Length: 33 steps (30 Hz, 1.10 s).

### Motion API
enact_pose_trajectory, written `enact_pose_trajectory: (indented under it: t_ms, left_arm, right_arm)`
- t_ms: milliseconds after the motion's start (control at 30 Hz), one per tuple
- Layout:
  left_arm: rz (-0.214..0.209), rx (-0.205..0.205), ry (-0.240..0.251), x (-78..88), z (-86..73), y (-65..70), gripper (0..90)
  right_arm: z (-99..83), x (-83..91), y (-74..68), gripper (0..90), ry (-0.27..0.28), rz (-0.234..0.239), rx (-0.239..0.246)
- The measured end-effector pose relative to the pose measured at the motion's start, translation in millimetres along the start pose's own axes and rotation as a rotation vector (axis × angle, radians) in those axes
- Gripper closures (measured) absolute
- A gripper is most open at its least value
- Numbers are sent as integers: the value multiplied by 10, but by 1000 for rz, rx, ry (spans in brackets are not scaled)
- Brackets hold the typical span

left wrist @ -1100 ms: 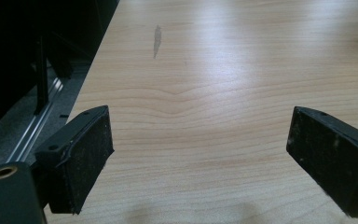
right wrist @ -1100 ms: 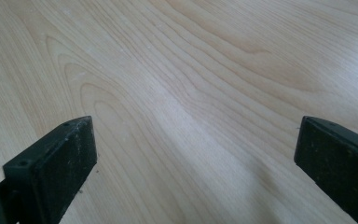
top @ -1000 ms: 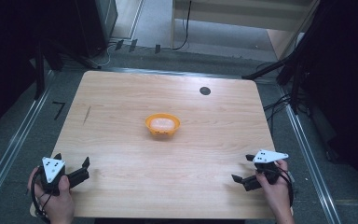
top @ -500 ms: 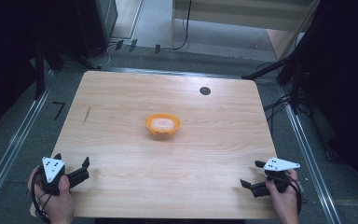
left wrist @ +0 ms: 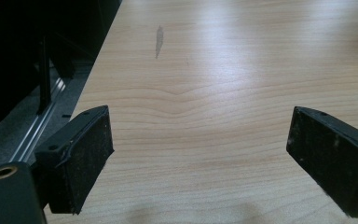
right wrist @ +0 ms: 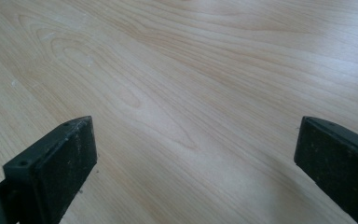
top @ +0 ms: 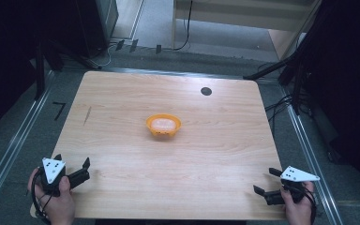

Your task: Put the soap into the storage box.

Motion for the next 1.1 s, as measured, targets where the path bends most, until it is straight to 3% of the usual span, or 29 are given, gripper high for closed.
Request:
enact_pose_trajectory:
  t_ms: [767,867,933,1100]
  left_arm:
    - [6,-12,-4,-6,2,13,73]
    - [10,-16,-8,-10,4,18,73]
    - [9,-22,-12,-12,5,20,73]
    - [9,-22,-10,-11,3,21,73]
  right_arm:
    - [-174,178,46,1,80,-78,-41]
    - [-173,187,42,1,88,-80,-49]
    - [-148,204,39,1,130,-53,-71]
    - [-121,147,8,1,92,-77,-42]
Point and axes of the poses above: each handheld gripper's, and its own axes: x roughly backward along the jaws, z roughly out of its top, y roughly to its right, the point moved 2 cm from there along -x, roughly forward along the jaws, and after that the axes turned 5 degrees about -y, right-handed, at the moved point
